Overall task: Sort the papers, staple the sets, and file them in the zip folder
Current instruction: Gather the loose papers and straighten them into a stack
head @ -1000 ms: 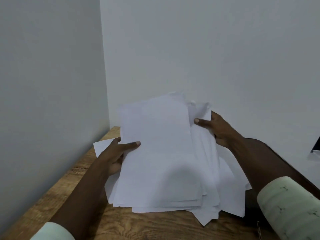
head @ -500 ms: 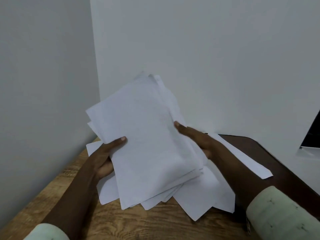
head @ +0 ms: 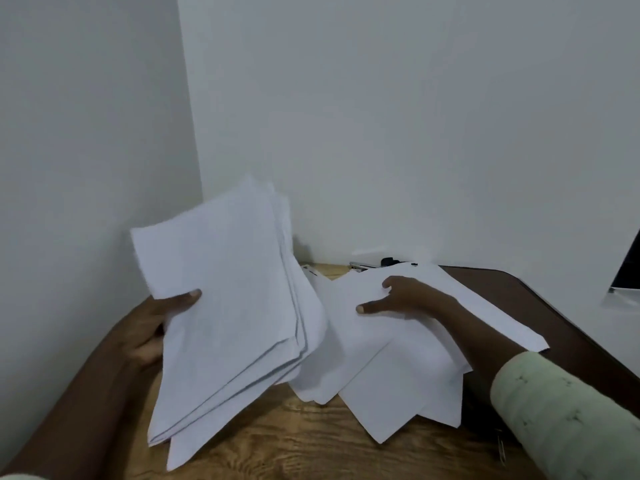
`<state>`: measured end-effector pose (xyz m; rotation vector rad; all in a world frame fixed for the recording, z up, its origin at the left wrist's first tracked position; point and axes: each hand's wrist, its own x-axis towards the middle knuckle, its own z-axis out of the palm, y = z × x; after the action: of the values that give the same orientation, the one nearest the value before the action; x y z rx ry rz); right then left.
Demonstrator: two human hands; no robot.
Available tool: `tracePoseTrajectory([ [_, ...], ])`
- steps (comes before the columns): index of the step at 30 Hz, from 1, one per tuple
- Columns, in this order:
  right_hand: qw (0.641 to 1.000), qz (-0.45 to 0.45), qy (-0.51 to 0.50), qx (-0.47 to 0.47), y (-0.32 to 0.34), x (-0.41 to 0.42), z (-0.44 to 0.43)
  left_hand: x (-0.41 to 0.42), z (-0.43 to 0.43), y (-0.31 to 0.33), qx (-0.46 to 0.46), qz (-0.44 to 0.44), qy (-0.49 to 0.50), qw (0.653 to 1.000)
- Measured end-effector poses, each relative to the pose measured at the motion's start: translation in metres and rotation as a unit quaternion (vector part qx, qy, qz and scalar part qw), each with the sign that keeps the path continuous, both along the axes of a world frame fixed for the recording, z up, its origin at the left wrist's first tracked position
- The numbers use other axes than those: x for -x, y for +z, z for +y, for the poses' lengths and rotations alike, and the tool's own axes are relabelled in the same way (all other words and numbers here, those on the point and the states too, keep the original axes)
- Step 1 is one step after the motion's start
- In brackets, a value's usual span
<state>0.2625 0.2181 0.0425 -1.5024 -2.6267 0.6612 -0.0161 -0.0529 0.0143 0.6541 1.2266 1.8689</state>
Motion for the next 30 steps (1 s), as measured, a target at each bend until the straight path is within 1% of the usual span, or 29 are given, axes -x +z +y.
tracePoseTrajectory([
  [1, 1.000, -0.007, 0.005, -0.006, -0.001, 0.008, -0.001, -0.003, 0.002, 0.000, 0.029, 0.043, 0.014, 0.999],
  [2, 1.000, -0.010, 0.008, -0.011, -0.001, 0.015, -0.002, -0.002, 0.005, -0.002, 0.050, 0.056, 0.006, 0.997],
  [4, 1.000, -0.001, 0.007, 0.009, -0.003, 0.029, 0.003, 0.000, 0.012, -0.002, 0.068, 0.046, -0.027, 0.996],
  [7, 0.990, 0.067, -0.008, 0.124, -0.002, 0.038, 0.010, 0.008, 0.023, -0.006, 0.107, 0.083, 0.010, 0.991],
  [8, 0.983, 0.087, -0.017, 0.161, 0.001, 0.038, 0.010, 0.009, 0.026, -0.007, 0.110, 0.079, 0.020, 0.991],
  [10, 0.969, 0.104, -0.015, 0.226, 0.006, 0.040, 0.006, 0.009, 0.029, -0.008, 0.107, 0.072, 0.013, 0.992],
  [12, 0.956, 0.115, -0.015, 0.268, 0.004, 0.044, 0.006, 0.008, 0.033, -0.008, 0.119, 0.067, 0.014, 0.990],
  [13, 0.958, 0.113, -0.014, 0.262, 0.002, 0.046, 0.005, 0.005, 0.034, -0.006, 0.129, 0.067, 0.018, 0.989],
  [17, 0.984, 0.079, 0.031, 0.157, -0.004, 0.054, 0.003, -0.001, 0.046, -0.003, 0.148, 0.067, 0.019, 0.986],
  [20, 0.978, 0.128, 0.028, 0.159, 0.004, 0.045, 0.002, -0.005, 0.046, 0.002, 0.134, 0.063, 0.005, 0.989],
  [22, 0.966, 0.180, 0.015, 0.184, 0.014, 0.033, 0.002, -0.012, 0.037, 0.006, 0.108, 0.043, -0.012, 0.993],
  [24, 0.946, 0.243, 0.007, 0.217, 0.027, 0.020, 0.004, -0.017, 0.023, 0.006, 0.076, 0.012, -0.007, 0.997],
  [27, 0.906, 0.345, -0.003, 0.246, 0.041, 0.006, -0.001, -0.016, 0.011, 0.001, 0.036, -0.022, 0.007, 0.999],
  [30, 0.855, 0.442, 0.005, 0.271, 0.050, -0.003, -0.010, -0.024, 0.015, 0.007, -0.005, -0.076, -0.007, 0.997],
])
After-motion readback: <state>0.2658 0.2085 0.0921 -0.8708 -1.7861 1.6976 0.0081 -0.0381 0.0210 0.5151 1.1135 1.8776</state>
